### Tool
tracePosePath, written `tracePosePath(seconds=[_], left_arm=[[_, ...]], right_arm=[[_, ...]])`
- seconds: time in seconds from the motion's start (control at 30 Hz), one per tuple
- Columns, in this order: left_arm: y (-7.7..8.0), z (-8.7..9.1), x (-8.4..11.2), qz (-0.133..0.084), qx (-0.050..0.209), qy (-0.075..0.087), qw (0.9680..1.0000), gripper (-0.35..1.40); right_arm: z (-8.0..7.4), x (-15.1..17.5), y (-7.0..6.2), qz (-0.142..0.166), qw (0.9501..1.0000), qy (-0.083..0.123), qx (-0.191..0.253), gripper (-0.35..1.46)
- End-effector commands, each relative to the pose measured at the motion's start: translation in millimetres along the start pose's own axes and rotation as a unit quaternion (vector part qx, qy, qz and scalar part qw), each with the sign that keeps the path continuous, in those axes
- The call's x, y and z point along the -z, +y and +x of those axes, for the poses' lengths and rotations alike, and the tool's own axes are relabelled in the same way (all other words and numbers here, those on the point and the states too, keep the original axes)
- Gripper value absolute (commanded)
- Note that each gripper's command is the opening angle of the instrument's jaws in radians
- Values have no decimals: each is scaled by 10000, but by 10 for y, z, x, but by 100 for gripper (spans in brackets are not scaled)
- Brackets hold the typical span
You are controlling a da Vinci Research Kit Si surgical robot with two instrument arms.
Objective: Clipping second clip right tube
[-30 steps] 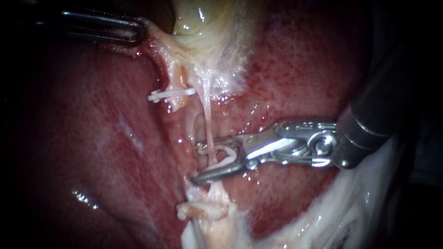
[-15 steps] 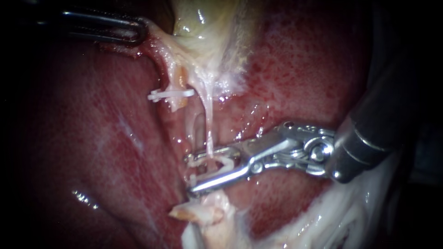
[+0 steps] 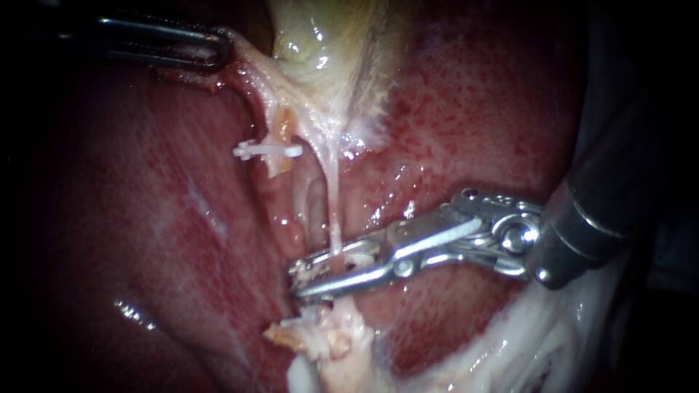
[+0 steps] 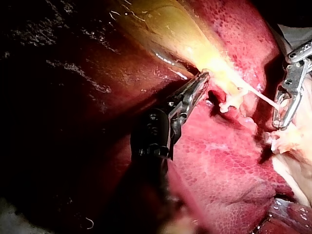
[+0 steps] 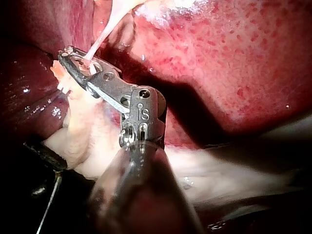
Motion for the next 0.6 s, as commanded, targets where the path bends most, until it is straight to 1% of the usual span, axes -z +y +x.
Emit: tracePosePath(seconds=[0.03, 0.07, 0.37, 0.6], left_arm=[[0, 0, 0, -1, -1, -1, 10000, -35], [0, 0, 0, -1, -1, -1, 10000, -35], [0, 0, 0, -1, 1, -1, 10000, -35], [0, 1, 0, -2, 2, -1, 10000, -35]], right_arm=[[1, 0, -1, 9, 10000, -5, 1, -32], [1, 0, -2, 12, 10000, -6, 1, -35], [-1, -1, -9, -23, 10000, -20, -85, -35], [-2, 0, -5, -41, 10000, -30, -82, -35]])
